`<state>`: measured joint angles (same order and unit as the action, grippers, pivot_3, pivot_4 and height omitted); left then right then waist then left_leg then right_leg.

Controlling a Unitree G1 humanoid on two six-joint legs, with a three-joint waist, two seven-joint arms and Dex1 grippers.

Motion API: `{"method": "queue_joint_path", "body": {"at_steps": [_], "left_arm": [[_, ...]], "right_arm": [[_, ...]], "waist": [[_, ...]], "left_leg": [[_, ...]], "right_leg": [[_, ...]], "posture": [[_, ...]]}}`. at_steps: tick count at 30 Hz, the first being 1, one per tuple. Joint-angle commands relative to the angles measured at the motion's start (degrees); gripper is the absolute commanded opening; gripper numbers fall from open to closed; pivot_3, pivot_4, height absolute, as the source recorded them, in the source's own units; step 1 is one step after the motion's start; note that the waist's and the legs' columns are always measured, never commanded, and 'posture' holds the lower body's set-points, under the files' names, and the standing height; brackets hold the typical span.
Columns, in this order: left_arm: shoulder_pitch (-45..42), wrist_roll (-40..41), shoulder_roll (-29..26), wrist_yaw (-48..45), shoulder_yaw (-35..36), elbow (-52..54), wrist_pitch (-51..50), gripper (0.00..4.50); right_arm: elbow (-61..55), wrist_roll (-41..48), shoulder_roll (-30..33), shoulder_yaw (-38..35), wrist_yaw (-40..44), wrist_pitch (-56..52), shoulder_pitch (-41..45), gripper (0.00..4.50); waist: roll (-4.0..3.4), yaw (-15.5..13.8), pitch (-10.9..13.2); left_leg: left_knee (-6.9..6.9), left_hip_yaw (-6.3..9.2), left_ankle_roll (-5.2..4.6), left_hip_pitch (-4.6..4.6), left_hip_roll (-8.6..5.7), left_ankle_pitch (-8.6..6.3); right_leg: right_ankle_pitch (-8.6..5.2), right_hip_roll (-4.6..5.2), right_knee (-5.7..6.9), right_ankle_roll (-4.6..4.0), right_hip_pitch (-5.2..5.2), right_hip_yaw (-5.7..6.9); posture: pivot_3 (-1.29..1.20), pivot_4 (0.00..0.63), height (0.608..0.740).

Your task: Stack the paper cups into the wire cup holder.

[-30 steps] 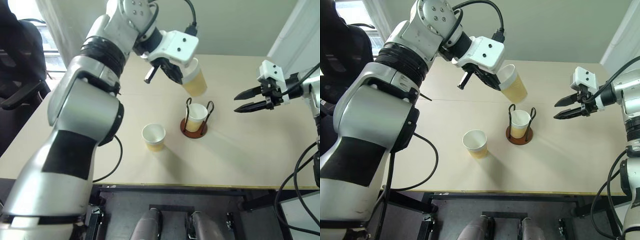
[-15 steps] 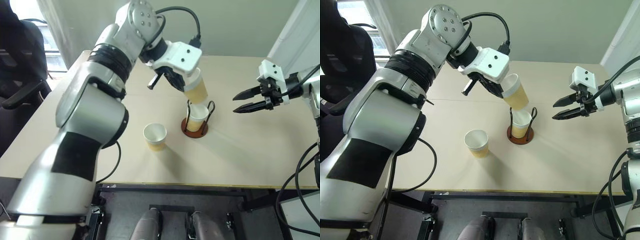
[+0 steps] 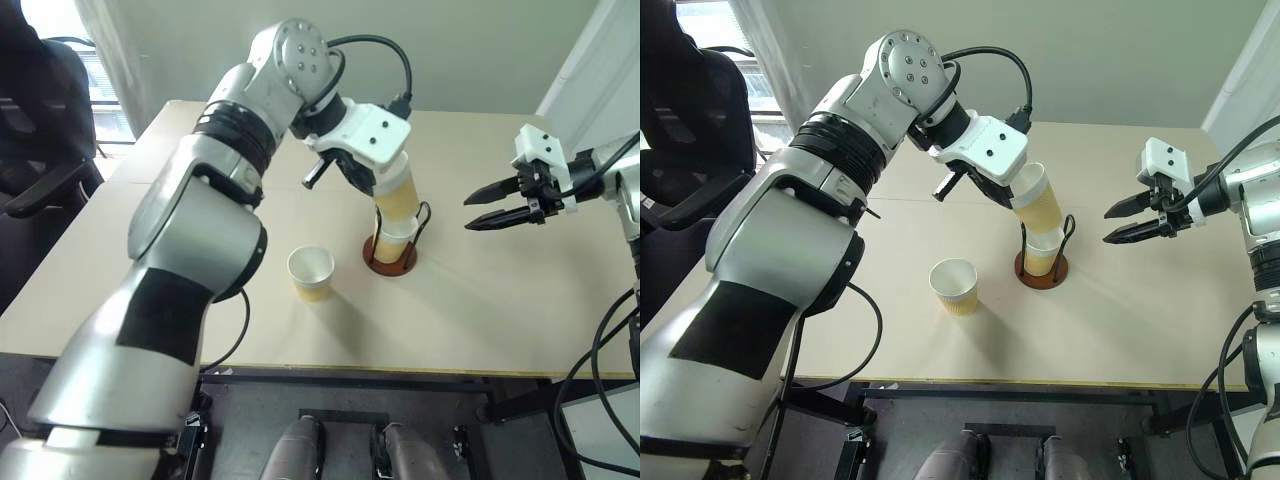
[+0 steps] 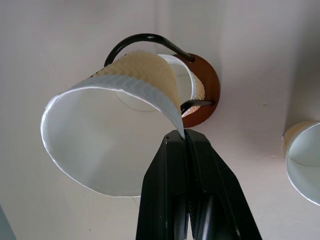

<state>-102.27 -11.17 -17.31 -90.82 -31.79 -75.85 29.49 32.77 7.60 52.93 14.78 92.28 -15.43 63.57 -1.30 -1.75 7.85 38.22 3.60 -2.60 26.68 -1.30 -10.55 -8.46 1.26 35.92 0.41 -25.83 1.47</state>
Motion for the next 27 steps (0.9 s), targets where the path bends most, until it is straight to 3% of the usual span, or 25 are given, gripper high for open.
{"method": "queue_joint_path", "body": {"at_steps": [1,19,22,27], "left_arm": [[-0.6,-2.1,-0.1,-1.3,1.6,1.8,1.9,0.07],[-0.9,-10.5,0.7,5.8,2.5,1.1,5.0,0.07],[-1.1,-11.3,0.9,6.3,2.7,0.9,4.5,0.52],[-1.4,-12.4,1.1,7.5,2.7,0.9,5.0,2.20]], "right_arm": [[-2.0,0.8,1.5,-2.4,0.2,-0.3,0.4,2.33],[-3.4,0.2,1.9,-3.6,0.2,-0.7,-0.8,2.33],[-3.5,0.1,2.0,-3.7,0.2,-0.7,-0.9,2.33],[-3.6,-0.1,2.2,-3.7,0.2,-0.7,-1.1,2.33]], "waist": [[0.00,0.0,0.0],[0.00,0.0,0.0],[0.00,0.0,0.0],[0.00,0.0,0.0]], "left_leg": [[0.00,0.00,0.00,0.00,0.00,0.00],[0.00,0.00,-0.02,0.01,-0.01,0.01],[0.00,0.00,-0.02,0.01,0.00,0.01],[0.00,0.00,-0.02,0.01,-0.01,0.01]], "right_leg": [[0.00,0.00,0.00,0.00,0.00,0.00],[0.00,0.00,-0.01,0.00,0.00,0.00],[0.01,0.00,-0.01,0.01,0.00,0.00],[0.01,-0.01,-0.01,0.01,0.00,0.00]], "posture": [[0.00,0.150,0.740],[0.00,0.150,0.740],[0.00,0.150,0.740],[0.00,0.150,0.740]]}}
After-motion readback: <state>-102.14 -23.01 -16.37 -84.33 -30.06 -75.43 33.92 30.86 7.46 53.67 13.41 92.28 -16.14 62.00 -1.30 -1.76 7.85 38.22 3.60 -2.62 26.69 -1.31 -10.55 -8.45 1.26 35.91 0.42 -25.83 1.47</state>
